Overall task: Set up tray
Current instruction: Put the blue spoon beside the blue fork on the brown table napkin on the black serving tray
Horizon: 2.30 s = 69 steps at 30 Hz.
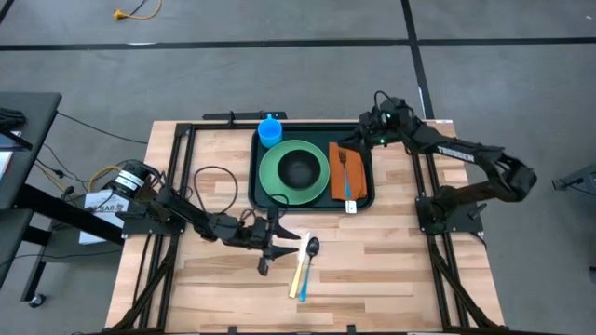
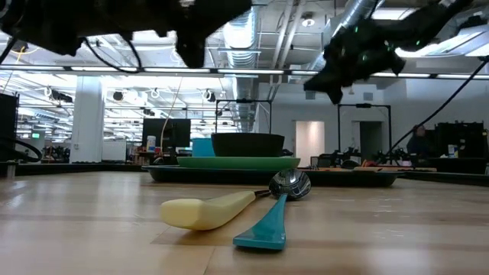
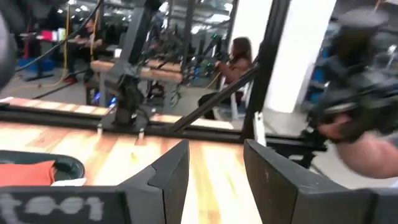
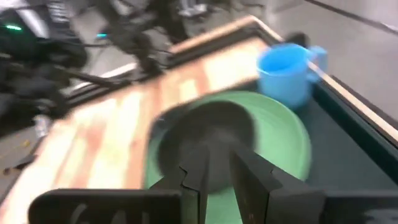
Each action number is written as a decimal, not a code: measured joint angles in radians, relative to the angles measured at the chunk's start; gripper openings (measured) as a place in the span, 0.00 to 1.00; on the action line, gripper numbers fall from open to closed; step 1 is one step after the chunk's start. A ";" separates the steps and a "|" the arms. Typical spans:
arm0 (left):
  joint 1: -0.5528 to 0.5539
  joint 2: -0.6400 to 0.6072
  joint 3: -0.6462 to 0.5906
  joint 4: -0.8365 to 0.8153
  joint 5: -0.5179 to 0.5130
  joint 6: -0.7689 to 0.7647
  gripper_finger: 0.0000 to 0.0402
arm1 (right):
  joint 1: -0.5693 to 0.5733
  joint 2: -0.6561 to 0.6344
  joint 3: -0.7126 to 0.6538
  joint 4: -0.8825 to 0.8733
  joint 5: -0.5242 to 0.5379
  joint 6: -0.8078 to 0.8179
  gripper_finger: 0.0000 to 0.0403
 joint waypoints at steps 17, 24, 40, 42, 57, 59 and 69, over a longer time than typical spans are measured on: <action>0.006 0.132 0.227 -0.396 -0.229 -0.114 0.35 | 0.393 -0.336 -0.315 0.155 0.145 0.186 0.14; -0.001 0.132 0.228 -0.413 -0.229 -0.174 0.35 | 0.642 -0.376 -0.481 0.286 0.402 0.259 0.14; -0.134 0.102 0.177 -0.352 -0.409 -0.041 0.35 | 1.012 -0.146 -0.448 0.394 0.753 0.277 0.14; -0.135 0.060 0.152 -0.349 -0.368 -0.028 0.35 | 1.010 -0.123 -0.424 0.392 0.753 0.259 0.14; -0.024 -0.611 -0.139 -0.874 -0.205 0.070 0.35 | 0.821 -0.034 -0.241 0.206 0.578 0.158 0.14; -0.025 -0.676 -0.179 -0.863 -0.199 0.093 0.35 | 0.807 -0.002 -0.229 0.216 0.578 0.167 0.14; -0.030 -0.803 -0.249 -0.879 -0.191 0.029 0.35 | 0.801 0.159 -0.165 0.216 0.575 0.232 0.14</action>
